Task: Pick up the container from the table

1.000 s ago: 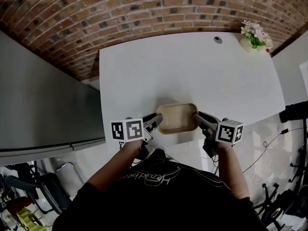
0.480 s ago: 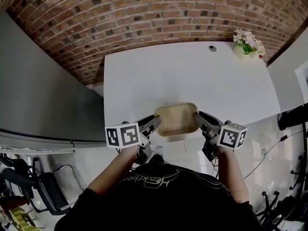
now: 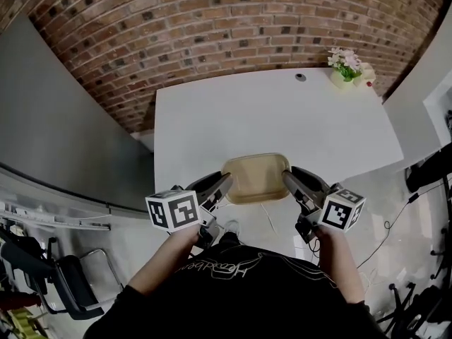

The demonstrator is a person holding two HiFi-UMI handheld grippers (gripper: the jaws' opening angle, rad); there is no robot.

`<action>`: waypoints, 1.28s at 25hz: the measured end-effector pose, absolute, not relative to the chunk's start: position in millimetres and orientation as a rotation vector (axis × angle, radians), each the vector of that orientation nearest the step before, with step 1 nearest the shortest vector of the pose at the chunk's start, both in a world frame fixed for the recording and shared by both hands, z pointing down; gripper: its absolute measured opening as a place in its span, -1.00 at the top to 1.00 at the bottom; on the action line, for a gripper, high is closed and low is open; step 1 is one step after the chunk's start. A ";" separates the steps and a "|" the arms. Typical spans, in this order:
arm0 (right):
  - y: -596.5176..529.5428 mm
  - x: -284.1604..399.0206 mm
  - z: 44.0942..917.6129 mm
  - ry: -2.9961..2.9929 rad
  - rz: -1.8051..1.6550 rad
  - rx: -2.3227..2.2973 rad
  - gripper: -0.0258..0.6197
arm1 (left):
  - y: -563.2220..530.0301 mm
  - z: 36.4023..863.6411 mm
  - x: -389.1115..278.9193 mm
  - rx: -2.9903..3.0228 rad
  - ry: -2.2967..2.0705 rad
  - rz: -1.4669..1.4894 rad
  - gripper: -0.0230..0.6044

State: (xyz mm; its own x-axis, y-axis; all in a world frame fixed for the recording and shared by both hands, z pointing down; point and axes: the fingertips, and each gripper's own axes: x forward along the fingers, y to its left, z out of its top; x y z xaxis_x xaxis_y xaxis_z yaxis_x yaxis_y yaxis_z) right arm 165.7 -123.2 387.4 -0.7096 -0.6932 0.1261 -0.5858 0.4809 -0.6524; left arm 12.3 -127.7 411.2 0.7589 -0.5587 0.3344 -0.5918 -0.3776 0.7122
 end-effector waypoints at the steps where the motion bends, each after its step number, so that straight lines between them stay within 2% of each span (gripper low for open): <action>1: -117.6 166.4 381.7 2.563 -1.025 -1.109 0.58 | -124.1 405.1 13.2 2.082 -0.868 0.043 0.55; 10: -81.0 177.4 350.0 2.545 -0.902 -1.086 0.58 | -99.3 363.5 22.4 2.234 -0.922 0.041 0.54; 32: -45.1 190.8 347.1 2.517 -0.890 -1.089 0.59 | -67.8 356.0 36.0 2.277 -0.929 0.071 0.54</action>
